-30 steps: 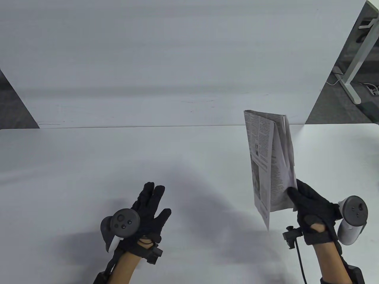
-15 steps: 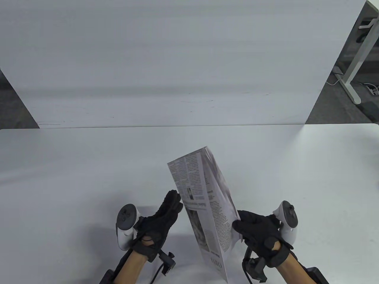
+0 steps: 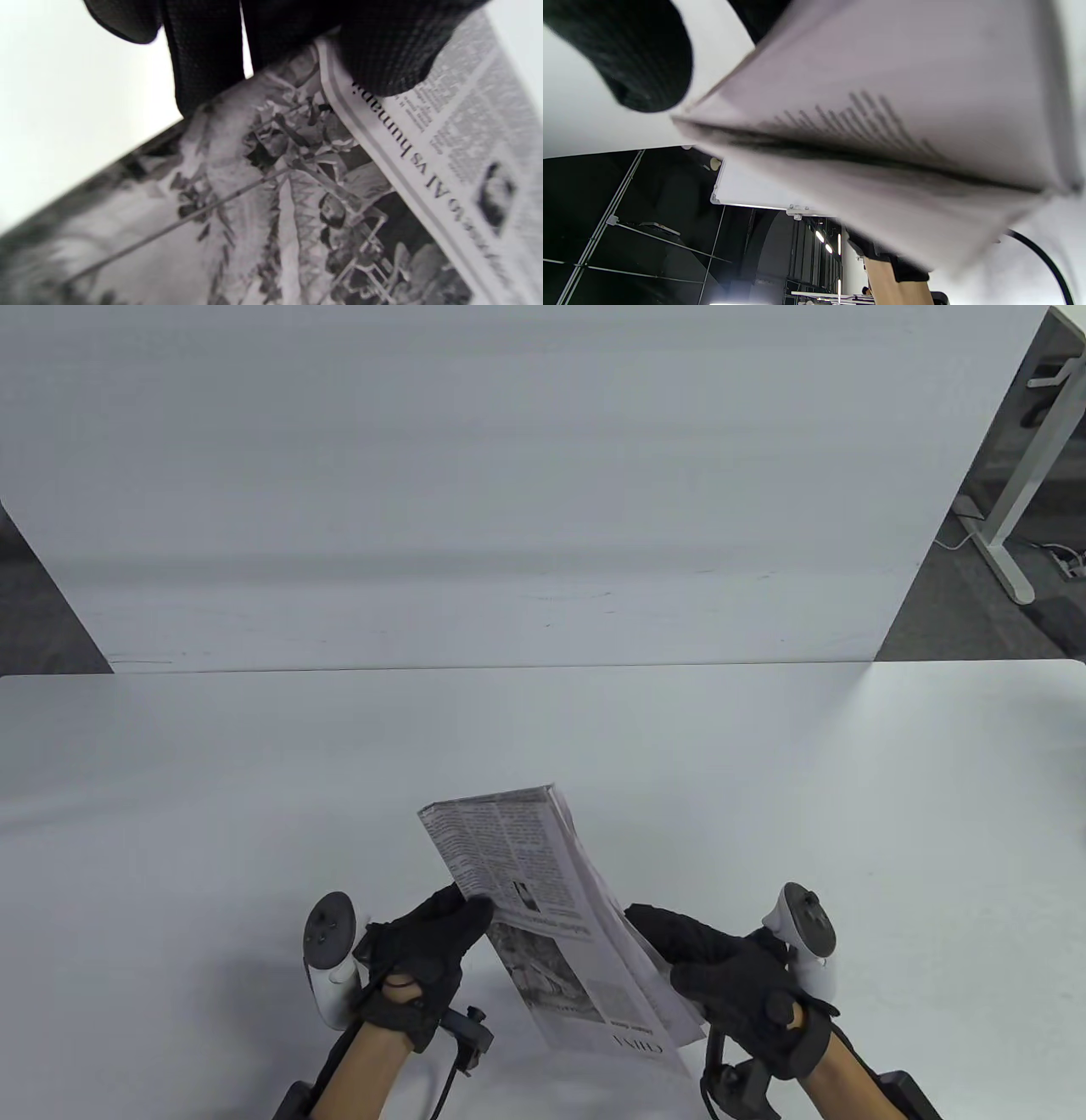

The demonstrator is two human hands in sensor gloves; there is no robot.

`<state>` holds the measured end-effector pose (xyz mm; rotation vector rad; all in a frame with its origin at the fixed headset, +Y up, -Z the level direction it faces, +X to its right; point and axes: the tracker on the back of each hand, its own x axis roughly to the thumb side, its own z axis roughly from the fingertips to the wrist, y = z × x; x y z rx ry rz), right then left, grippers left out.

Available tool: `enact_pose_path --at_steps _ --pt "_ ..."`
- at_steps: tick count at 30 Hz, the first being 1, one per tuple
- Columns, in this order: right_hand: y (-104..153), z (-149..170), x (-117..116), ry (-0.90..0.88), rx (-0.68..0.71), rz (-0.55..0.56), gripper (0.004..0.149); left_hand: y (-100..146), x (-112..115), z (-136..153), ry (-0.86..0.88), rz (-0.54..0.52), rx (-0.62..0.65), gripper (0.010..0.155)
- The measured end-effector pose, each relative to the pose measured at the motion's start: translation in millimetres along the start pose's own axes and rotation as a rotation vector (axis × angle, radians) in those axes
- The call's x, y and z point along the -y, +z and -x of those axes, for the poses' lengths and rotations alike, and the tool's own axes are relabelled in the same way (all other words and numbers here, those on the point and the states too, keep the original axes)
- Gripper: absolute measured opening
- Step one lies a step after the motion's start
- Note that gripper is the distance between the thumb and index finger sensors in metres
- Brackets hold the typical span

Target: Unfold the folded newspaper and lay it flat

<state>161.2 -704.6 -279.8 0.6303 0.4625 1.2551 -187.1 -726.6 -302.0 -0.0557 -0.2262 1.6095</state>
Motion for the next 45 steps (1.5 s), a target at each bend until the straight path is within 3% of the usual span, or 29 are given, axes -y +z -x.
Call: enact_pose_path --at_steps 5,9,14,17,19,23,26,30,32,36,41,45 --pt "1.7 1.4 3.6 0.134 -0.058 0.067 0.087 8.4 2.1 -18.3 -0.196 -0.081 0.082 0.041" --pt "0.8 9.9 5.1 0.204 -0.109 0.153 0.082 11.8 12.5 -25.4 -0.259 -0.032 0.131 0.040" --pt "1.7 15.8 7.0 0.205 -0.120 0.249 0.049 11.3 14.2 -21.3 -0.280 -0.035 0.103 0.043" --pt "6.2 0.9 5.4 0.317 -0.057 0.396 0.047 18.6 10.6 -26.8 -0.367 -0.168 0.126 0.059" --pt "11.0 -10.9 0.9 0.423 -0.006 0.529 0.047 23.9 15.7 -34.7 -0.475 -0.202 0.199 0.062" --pt "14.9 -25.9 -17.8 0.628 0.078 0.645 0.049 28.8 46.3 -42.2 -0.521 -0.066 0.300 0.064" --pt "11.7 -25.7 -41.0 0.774 0.140 0.600 0.051 33.9 81.5 -42.2 -0.408 0.081 0.333 0.070" --pt "5.6 -17.0 -63.3 0.905 0.170 0.461 0.060 41.0 99.5 -37.6 -0.390 0.161 0.369 0.079" --pt "0.4 -10.0 -71.1 0.931 0.158 0.320 0.069 41.3 101.4 -33.2 -0.368 0.188 0.359 0.081" --pt "-4.0 0.8 -74.3 0.961 0.133 0.229 0.081 35.8 92.1 -24.5 -0.254 0.149 0.307 0.077" --pt "-5.1 4.7 -75.9 0.966 0.122 0.248 0.082 33.5 85.2 -21.3 -0.285 0.073 0.285 0.066" --pt "-4.2 4.2 -73.0 0.939 0.129 0.252 0.082 31.2 81.2 -18.8 -0.217 0.077 0.251 0.060"
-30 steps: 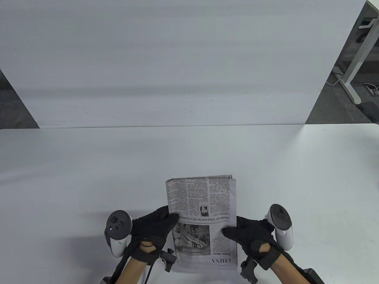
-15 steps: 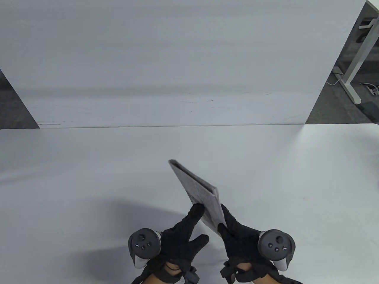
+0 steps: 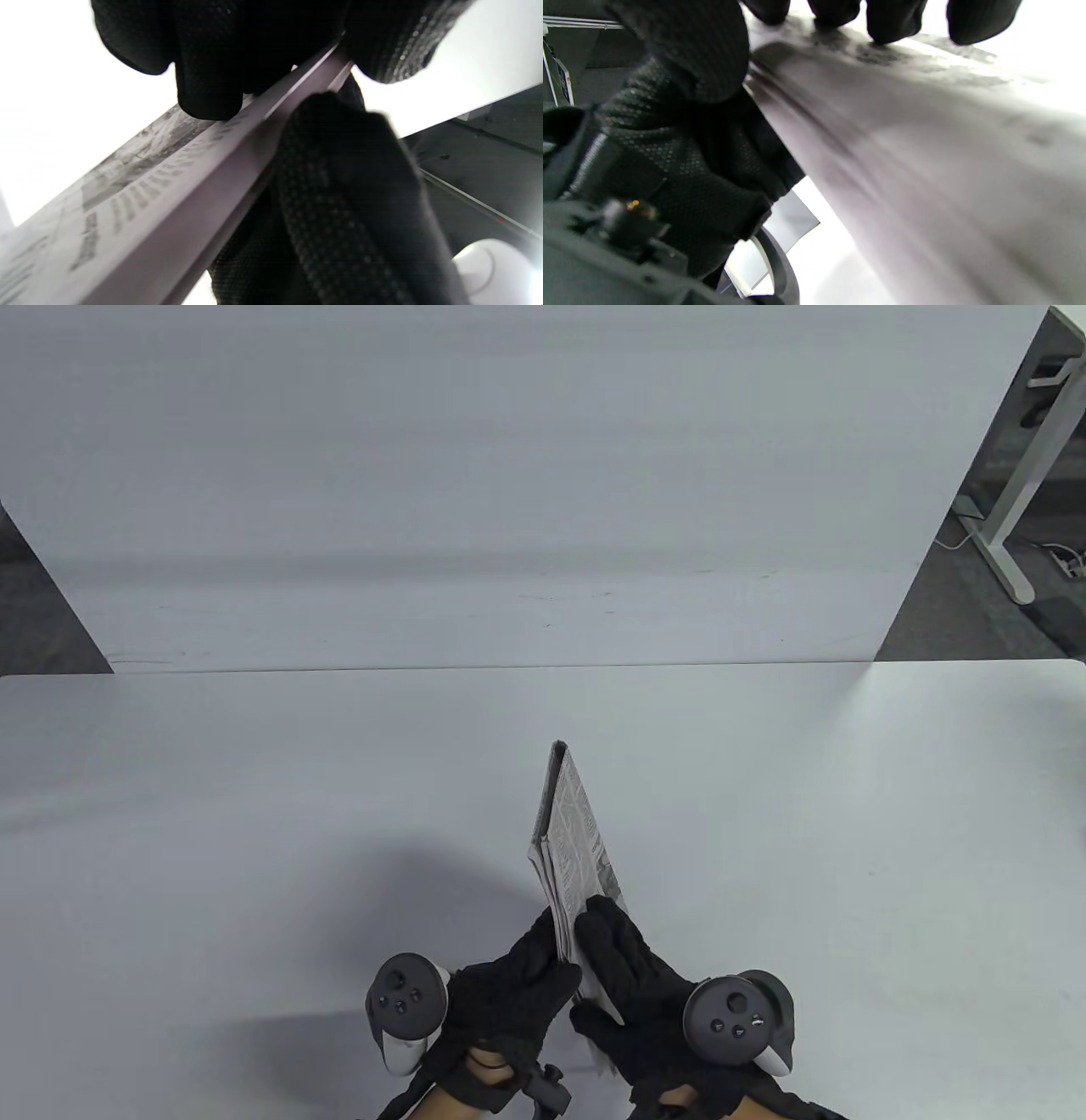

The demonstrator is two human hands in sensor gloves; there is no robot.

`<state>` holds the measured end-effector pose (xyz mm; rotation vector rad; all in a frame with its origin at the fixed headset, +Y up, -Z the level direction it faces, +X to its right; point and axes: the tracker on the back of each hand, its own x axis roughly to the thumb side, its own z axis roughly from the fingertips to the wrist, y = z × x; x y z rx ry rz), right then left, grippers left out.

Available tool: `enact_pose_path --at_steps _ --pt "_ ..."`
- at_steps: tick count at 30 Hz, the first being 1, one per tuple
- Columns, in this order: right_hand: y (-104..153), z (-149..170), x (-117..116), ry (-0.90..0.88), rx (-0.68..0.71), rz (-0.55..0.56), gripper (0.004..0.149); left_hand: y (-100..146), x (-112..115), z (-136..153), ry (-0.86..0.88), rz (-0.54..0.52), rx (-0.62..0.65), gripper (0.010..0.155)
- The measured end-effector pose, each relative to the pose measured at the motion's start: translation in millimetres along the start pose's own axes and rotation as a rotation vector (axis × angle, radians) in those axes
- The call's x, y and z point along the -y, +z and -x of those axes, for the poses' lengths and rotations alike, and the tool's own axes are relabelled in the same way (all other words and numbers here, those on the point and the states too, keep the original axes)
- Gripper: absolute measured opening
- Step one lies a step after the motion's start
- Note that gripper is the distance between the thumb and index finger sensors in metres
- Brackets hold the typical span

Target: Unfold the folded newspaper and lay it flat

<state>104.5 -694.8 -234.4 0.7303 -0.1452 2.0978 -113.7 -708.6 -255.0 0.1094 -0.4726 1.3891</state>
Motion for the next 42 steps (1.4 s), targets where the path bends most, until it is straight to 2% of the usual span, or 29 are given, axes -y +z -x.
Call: enact_pose_path --at_steps 3,9,20,28,34,38,42 --pt "-0.4 2.3 1.8 -0.084 -0.017 0.014 0.082 -0.9 -0.2 3.8 0.055 0.013 -0.019 0.057" --pt "0.0 5.2 2.9 -0.129 -0.034 0.033 0.085 -1.4 2.8 10.9 0.147 0.051 -0.057 0.054" --pt "1.2 5.5 3.0 -0.155 -0.054 0.074 0.087 -0.6 3.7 11.3 0.163 0.067 -0.075 0.052" --pt "2.1 17.0 14.6 -0.276 -0.123 0.212 0.056 -3.1 2.4 13.9 0.222 0.085 -0.103 0.051" --pt "1.3 32.4 40.4 -0.430 -0.189 0.276 0.048 -4.9 -16.9 16.5 0.277 0.025 -0.116 0.050" --pt "-0.6 47.3 58.8 -0.592 -0.223 0.258 0.048 -7.7 -41.4 17.3 0.234 -0.071 -0.120 0.048" --pt "-0.1 67.7 80.8 -0.690 -0.263 0.264 0.048 -9.4 -75.2 19.1 0.186 -0.157 -0.141 0.047"
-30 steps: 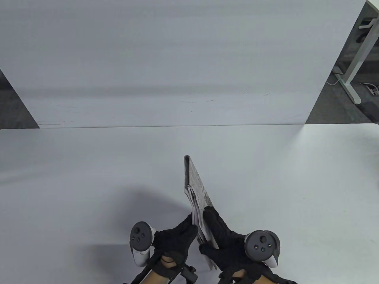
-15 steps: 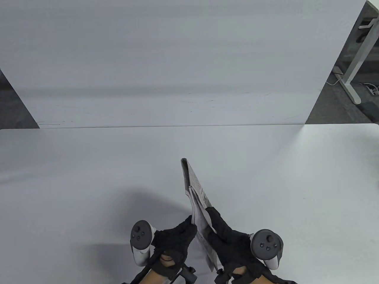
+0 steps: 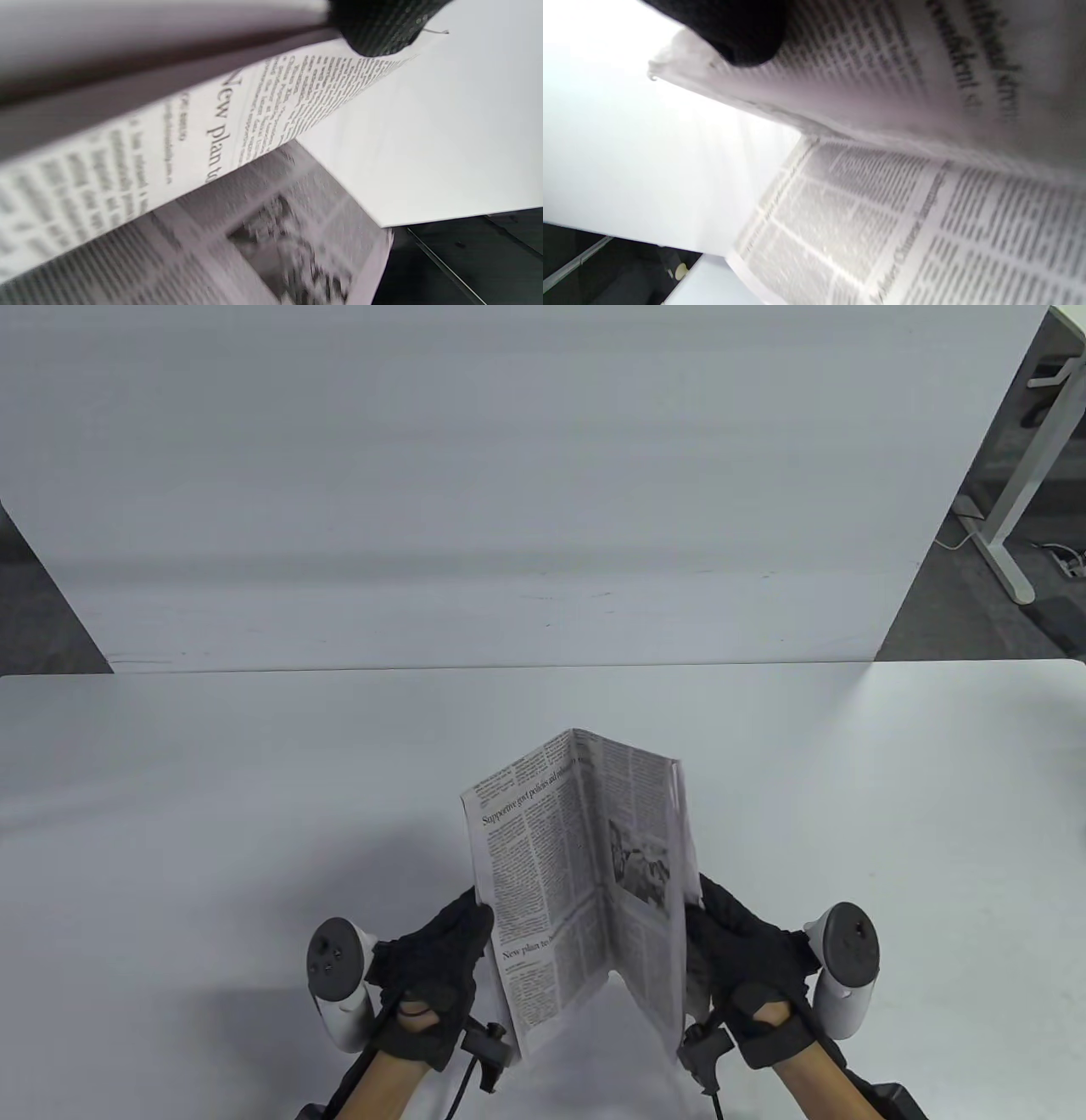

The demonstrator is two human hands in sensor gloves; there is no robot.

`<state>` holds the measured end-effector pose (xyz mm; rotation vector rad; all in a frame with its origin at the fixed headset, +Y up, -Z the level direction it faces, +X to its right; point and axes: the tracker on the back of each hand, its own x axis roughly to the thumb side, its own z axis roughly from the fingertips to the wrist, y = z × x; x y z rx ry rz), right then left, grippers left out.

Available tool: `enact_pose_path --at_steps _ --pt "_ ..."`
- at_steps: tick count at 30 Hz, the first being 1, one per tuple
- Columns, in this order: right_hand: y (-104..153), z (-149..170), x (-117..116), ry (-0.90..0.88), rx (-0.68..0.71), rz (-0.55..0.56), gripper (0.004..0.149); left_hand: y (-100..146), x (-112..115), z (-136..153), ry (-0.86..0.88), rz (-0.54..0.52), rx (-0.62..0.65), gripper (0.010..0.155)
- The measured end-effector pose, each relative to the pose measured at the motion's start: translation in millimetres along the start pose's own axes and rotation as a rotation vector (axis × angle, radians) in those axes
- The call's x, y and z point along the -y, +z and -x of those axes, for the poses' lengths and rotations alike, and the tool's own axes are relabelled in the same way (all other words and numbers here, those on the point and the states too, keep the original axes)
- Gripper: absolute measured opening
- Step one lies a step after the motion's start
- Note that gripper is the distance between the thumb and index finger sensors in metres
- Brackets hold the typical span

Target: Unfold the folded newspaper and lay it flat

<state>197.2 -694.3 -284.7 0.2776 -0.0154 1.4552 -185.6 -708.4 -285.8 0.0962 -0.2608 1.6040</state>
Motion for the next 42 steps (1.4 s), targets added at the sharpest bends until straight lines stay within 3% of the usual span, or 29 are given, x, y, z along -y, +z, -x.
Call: enact_pose_path --at_steps 6,15,19,22,24,26,28,31,36,39,42 --pt "-14.0 18.4 34.9 -0.207 -0.093 -0.060 0.046 -4.6 -40.0 16.6 -0.038 -0.191 -0.118 0.044" --pt "-17.3 25.9 44.3 -0.280 -0.106 -0.104 0.045 -7.3 -48.5 24.7 -0.028 -0.191 -0.158 0.044" --pt "-16.0 17.6 41.3 -0.256 -0.081 -0.120 0.044 -7.3 -60.3 19.8 -0.141 -0.240 -0.169 0.050" --pt "-15.1 12.5 36.9 -0.170 -0.060 -0.138 0.044 -4.3 -74.3 -4.4 -0.323 -0.365 -0.049 0.065" --pt "-14.7 11.4 31.7 -0.146 -0.062 -0.150 0.044 -3.5 -76.0 -34.6 -0.543 -0.375 0.089 0.070" --pt "-14.2 10.8 27.8 -0.128 -0.059 -0.168 0.044 -4.4 -69.8 -60.5 -0.651 -0.369 0.191 0.070" --pt "-13.5 9.5 23.9 -0.108 -0.057 -0.188 0.044 -13.4 -54.2 -86.4 -0.716 -0.276 0.280 0.070" --pt "-12.0 7.0 19.5 -0.096 -0.052 -0.213 0.044 -31.5 -28.0 -103.9 -0.775 -0.089 0.277 0.074" --pt "-11.3 3.7 15.9 -0.053 -0.043 -0.258 0.044 -48.4 6.1 -104.7 -0.846 0.108 0.231 0.074" --pt "-11.6 4.7 13.9 -0.051 -0.049 -0.277 0.044 -49.2 13.7 -99.3 -0.834 0.196 0.204 0.061" --pt "-11.9 7.0 12.6 -0.018 -0.059 -0.282 0.044 -48.3 11.7 -93.2 -0.846 0.192 0.229 0.040"
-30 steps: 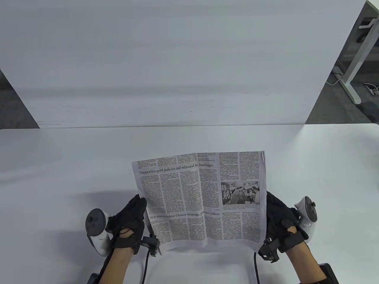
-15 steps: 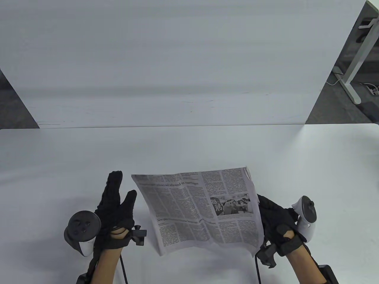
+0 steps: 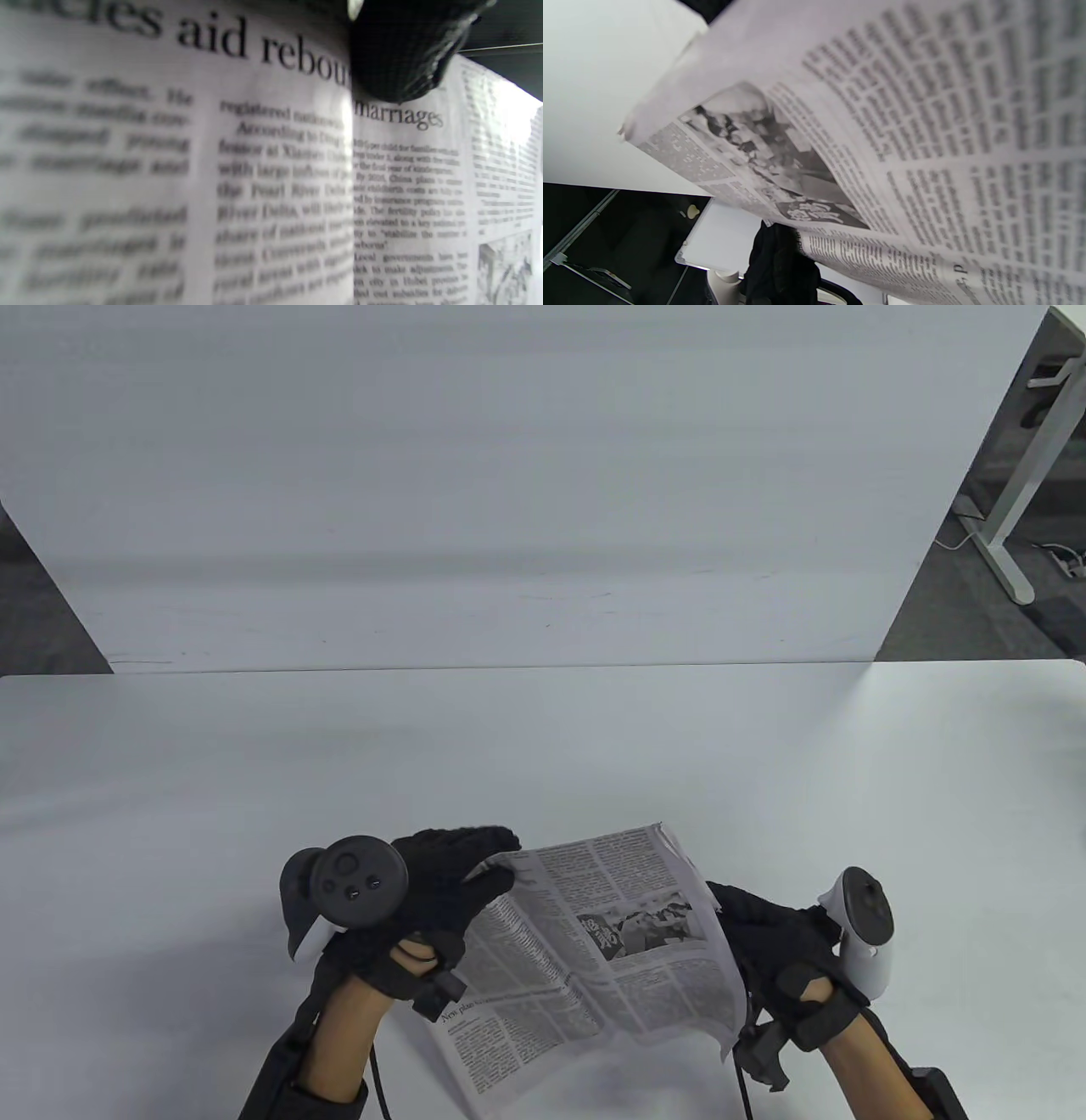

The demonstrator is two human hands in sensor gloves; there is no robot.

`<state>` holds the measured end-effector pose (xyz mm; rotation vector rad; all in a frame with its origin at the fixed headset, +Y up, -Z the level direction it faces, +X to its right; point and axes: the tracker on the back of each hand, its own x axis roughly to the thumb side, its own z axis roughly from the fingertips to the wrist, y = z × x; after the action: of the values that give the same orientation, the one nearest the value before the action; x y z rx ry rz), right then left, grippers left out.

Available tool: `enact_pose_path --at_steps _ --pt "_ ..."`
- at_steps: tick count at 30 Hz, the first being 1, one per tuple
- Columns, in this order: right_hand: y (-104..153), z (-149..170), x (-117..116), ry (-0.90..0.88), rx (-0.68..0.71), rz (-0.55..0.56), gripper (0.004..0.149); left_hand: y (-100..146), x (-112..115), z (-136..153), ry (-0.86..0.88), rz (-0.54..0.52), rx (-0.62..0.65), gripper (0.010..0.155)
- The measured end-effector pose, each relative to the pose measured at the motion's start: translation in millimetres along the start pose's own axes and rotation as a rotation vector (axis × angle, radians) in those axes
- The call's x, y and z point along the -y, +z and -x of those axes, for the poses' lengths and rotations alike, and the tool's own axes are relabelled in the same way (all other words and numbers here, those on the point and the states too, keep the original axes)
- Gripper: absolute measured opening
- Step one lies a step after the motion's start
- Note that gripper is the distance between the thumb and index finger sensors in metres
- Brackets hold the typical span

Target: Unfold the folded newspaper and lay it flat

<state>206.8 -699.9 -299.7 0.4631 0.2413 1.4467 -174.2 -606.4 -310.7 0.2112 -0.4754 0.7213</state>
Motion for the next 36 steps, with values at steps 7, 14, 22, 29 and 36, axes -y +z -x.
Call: enact_pose_path --at_steps 7,14,22,29,36 --pt "2.5 -1.5 19.2 0.012 -0.021 0.084 0.056 13.0 5.7 43.7 0.152 -0.090 -0.106 0.038" --pt "12.0 11.4 61.5 -0.085 -0.052 0.246 0.081 30.3 -0.8 73.2 0.384 -0.288 -0.192 0.038" --pt "7.2 32.2 43.8 -0.144 -0.118 0.106 0.100 36.4 13.0 78.0 0.599 -0.337 -0.228 0.038" --pt "1.4 53.2 3.2 -0.320 -0.201 -0.156 0.097 34.4 40.4 76.7 0.679 -0.316 -0.216 0.038" --pt "-2.3 49.6 -5.3 -0.337 -0.166 -0.064 0.060 32.4 50.0 78.5 0.704 -0.253 -0.234 0.038"
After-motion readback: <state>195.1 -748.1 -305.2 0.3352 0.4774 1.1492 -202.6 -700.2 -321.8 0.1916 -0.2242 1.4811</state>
